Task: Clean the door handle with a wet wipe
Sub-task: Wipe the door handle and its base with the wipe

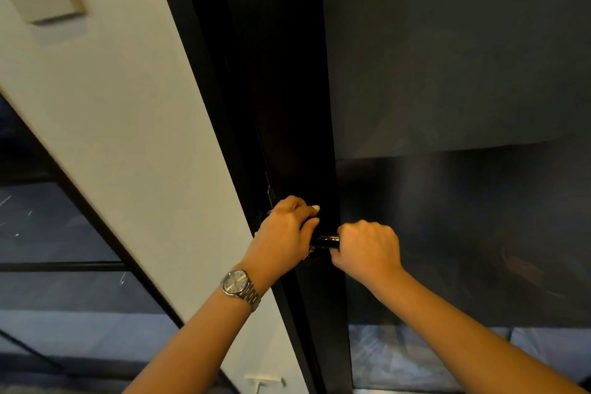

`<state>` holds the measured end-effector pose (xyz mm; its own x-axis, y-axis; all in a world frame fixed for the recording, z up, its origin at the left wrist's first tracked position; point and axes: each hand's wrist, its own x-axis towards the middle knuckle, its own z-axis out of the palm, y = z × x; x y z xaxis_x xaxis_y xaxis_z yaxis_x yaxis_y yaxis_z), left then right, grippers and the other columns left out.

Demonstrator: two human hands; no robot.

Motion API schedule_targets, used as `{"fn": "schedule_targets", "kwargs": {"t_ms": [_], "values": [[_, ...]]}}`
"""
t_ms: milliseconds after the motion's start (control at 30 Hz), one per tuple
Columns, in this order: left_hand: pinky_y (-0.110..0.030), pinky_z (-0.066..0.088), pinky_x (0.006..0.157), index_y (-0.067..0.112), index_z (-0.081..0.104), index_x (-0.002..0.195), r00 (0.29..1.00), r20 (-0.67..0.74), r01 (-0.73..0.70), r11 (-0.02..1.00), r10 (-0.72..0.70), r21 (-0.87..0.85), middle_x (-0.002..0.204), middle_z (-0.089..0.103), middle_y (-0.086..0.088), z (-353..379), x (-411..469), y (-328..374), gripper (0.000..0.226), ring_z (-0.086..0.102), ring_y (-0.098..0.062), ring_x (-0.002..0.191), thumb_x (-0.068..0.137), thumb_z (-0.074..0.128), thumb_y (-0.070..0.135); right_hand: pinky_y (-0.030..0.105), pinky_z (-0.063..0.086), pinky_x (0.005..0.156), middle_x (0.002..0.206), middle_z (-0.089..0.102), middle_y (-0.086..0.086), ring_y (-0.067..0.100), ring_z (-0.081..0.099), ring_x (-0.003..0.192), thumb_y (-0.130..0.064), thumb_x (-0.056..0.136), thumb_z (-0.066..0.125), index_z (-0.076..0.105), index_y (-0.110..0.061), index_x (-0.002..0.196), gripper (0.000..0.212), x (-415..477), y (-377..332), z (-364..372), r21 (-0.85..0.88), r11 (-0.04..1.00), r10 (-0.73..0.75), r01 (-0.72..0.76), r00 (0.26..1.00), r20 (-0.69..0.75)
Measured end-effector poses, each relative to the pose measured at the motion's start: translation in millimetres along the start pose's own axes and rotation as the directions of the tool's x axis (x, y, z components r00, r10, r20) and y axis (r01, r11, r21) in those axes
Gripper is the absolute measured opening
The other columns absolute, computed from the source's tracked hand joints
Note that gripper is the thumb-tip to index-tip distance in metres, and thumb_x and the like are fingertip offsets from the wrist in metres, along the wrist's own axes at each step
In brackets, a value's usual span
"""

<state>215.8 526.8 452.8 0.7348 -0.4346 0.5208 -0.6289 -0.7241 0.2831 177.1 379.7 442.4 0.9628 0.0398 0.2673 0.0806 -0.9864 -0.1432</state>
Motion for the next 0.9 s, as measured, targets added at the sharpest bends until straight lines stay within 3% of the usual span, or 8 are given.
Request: {"fn": "schedule_targets", "kwargs": {"t_ms": [167, 267, 333, 400, 533, 733, 900], "values": [[0.001, 0.033, 0.063, 0.008, 0.065, 0.102, 0.967, -0.175, 0.174, 0.982, -0.184, -0.074, 0.093, 0.064, -0.007, 2.8, 8.7, -0.7, 0.024, 0.057, -0.009, 0.08, 0.084, 0.065, 0.023, 0.026, 0.031, 0.051, 0.079, 0.059, 0.002, 0.023, 0.063, 0.081, -0.036, 0.09, 0.049, 0.064, -0.017, 0.095, 0.025, 0.0, 0.1, 0.3, 0.01, 1.0, -0.004, 0.004, 1.0, 0.017], [0.003, 0.039, 0.067, 0.005, 0.069, 0.098, 0.935, -0.273, 0.188, 0.969, -0.226, -0.158, 0.09, 0.066, -0.011, 10.9, 5.3, 2.5, 0.019, 0.057, -0.009, 0.076, 0.082, 0.066, 0.015, 0.025, 0.029, 0.05, 0.079, 0.059, 0.002, 0.022, 0.063, 0.081, -0.037, 0.09, 0.049, 0.064, -0.017, 0.096, 0.026, 0.0, 1.0, 0.8, 0.001, 1.0, -0.003, 0.003, 1.0, 0.01], [0.003, 0.04, 0.07, 0.005, 0.071, 0.09, 0.867, -0.36, 0.253, 0.927, -0.345, -0.279, 0.084, 0.066, -0.01, 12.3, 2.5, 3.8, 0.013, 0.058, -0.008, 0.071, 0.081, 0.068, 0.013, 0.025, 0.03, 0.051, 0.076, 0.054, 0.0, 0.021, 0.063, 0.08, -0.037, 0.09, 0.049, 0.064, -0.017, 0.096, 0.026, 0.1, 1.1, 2.0, 0.003, 1.0, 0.001, -0.001, 1.0, 0.007], [0.002, 0.04, 0.069, 0.005, 0.072, 0.087, 0.839, -0.353, 0.296, 0.891, -0.414, -0.343, 0.084, 0.065, -0.005, 13.5, 3.8, 7.2, 0.013, 0.053, 0.001, 0.069, 0.08, 0.069, 0.015, 0.025, 0.029, 0.05, 0.077, 0.057, 0.0, 0.021, 0.063, 0.08, -0.037, 0.09, 0.049, 0.064, -0.017, 0.096, 0.025, 0.4, 0.3, 2.1, 0.001, 1.0, 0.004, -0.004, 1.0, 0.008], [0.004, 0.039, 0.072, 0.008, 0.073, 0.089, 0.902, -0.272, 0.25, 0.918, -0.336, -0.308, 0.086, 0.063, 0.002, 15.1, 6.9, 11.4, 0.012, 0.052, 0.005, 0.07, 0.079, 0.07, 0.015, 0.025, 0.028, 0.049, 0.085, 0.064, 0.002, 0.022, 0.063, 0.08, -0.036, 0.09, 0.05, 0.064, -0.017, 0.095, 0.024, 0.5, -0.1, -0.1, -0.004, 1.0, 0.004, -0.004, 1.0, 0.01], [0.003, 0.042, 0.068, 0.008, 0.071, 0.084, 0.751, -0.348, 0.359, 0.789, -0.561, -0.498, 0.084, 0.068, -0.005, 22.6, -0.3, 7.2, 0.008, 0.056, 0.0, 0.071, 0.08, 0.069, 0.015, 0.022, 0.02, 0.044, 0.074, 0.048, -0.003, 0.018, 0.051, 0.068, -0.036, 0.091, 0.048, 0.063, -0.017, 0.095, 0.025, 0.2, 0.0, 0.2, -0.016, 1.0, 0.009, -0.008, 1.0, 0.023], [0.003, 0.04, 0.071, 0.007, 0.071, 0.085, 0.86, -0.323, 0.259, 0.883, -0.395, -0.392, 0.083, 0.061, 0.004, 20.3, 4.2, 9.6, 0.009, 0.053, 0.004, 0.072, 0.079, 0.07, 0.013, 0.022, 0.021, 0.044, 0.081, 0.061, 0.001, 0.02, 0.06, 0.075, -0.037, 0.091, 0.048, 0.064, -0.018, 0.097, 0.025, 0.0, 0.3, -0.7, -0.009, 1.0, 0.006, -0.005, 1.0, 0.022]]}}
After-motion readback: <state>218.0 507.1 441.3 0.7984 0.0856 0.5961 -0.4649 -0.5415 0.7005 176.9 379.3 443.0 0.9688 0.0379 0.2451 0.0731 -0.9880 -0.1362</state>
